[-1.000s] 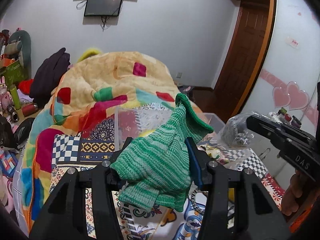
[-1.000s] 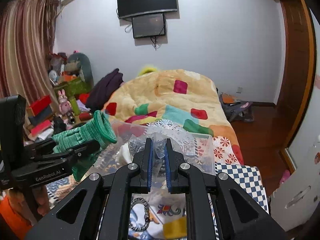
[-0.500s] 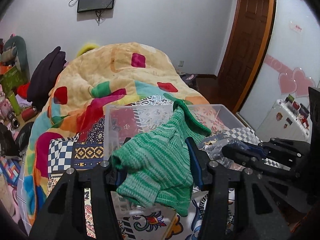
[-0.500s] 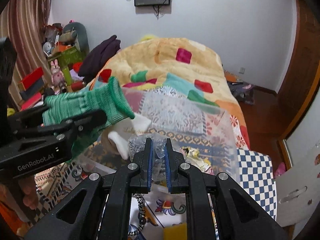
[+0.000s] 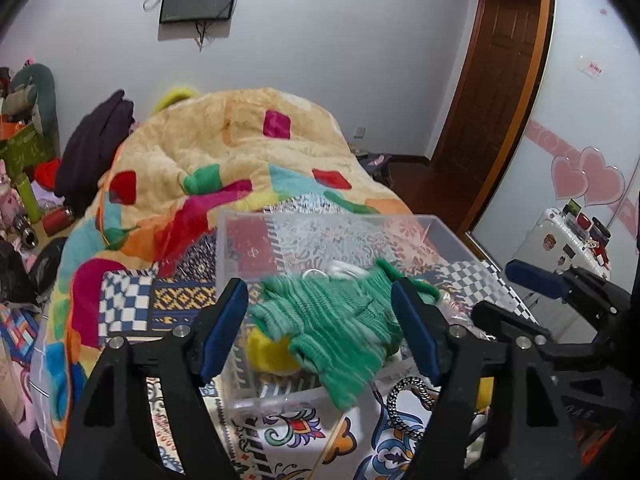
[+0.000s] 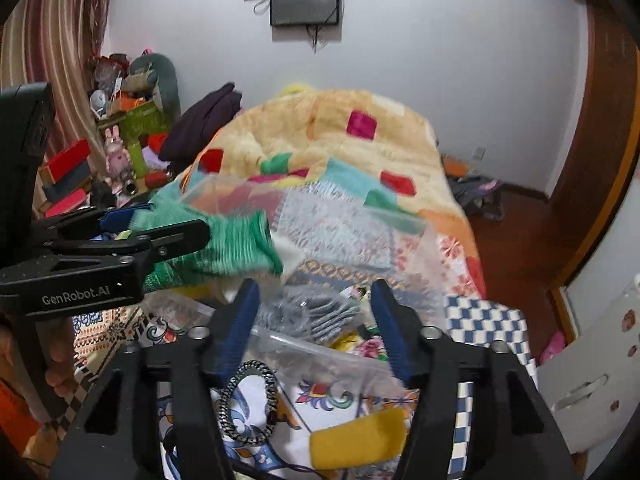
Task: Organize soft objects
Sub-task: 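Carry the glove and mesh item over the box and release both, then grasp the yellow sponge with the right tool while the left tool grasps the beaded strap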
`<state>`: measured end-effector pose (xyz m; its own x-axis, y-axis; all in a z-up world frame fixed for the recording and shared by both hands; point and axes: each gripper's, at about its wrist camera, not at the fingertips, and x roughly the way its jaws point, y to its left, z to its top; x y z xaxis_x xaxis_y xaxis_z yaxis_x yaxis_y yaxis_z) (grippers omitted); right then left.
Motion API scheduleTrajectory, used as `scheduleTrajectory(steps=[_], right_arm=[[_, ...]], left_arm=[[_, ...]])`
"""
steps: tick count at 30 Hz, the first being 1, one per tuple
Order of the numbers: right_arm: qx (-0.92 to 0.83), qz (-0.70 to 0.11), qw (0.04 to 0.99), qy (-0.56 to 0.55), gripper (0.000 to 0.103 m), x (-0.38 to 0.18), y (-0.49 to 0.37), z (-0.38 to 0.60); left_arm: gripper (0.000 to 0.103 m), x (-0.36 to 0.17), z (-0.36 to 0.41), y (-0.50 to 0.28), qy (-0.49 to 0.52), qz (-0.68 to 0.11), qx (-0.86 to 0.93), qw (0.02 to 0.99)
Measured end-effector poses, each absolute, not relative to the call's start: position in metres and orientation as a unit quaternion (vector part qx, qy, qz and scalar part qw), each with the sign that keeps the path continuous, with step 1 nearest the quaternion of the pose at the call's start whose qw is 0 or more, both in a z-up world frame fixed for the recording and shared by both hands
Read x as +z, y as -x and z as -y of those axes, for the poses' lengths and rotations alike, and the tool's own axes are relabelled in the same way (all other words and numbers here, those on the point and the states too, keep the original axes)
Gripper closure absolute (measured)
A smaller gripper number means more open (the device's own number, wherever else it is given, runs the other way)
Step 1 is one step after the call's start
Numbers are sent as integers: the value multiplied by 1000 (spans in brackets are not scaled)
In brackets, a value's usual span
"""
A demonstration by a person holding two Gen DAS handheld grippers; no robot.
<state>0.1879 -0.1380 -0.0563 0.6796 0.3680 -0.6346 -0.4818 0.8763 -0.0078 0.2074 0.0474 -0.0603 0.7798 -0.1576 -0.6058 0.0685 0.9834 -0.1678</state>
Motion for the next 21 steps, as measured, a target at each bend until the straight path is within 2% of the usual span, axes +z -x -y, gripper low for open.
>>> scheduleTrajectory(steps=[3,8,12,21], right_arm=[[232,-308,918,87,42,-46,-180,144],[229,-290,926,78,36,-37,-168,157],[219,-288,929,82,29,-42,-157,167],[208,-334,915,83,27,-78,-149,183]], left_arm=[[14,-51,-47,-197,65,-311,-60,946],[8,-44,-44,-178,68,-302,-73,948],[6,-54,-36,-166,71,-316,-90,942],[6,-96,-2,-160,26,-366,-105,924]])
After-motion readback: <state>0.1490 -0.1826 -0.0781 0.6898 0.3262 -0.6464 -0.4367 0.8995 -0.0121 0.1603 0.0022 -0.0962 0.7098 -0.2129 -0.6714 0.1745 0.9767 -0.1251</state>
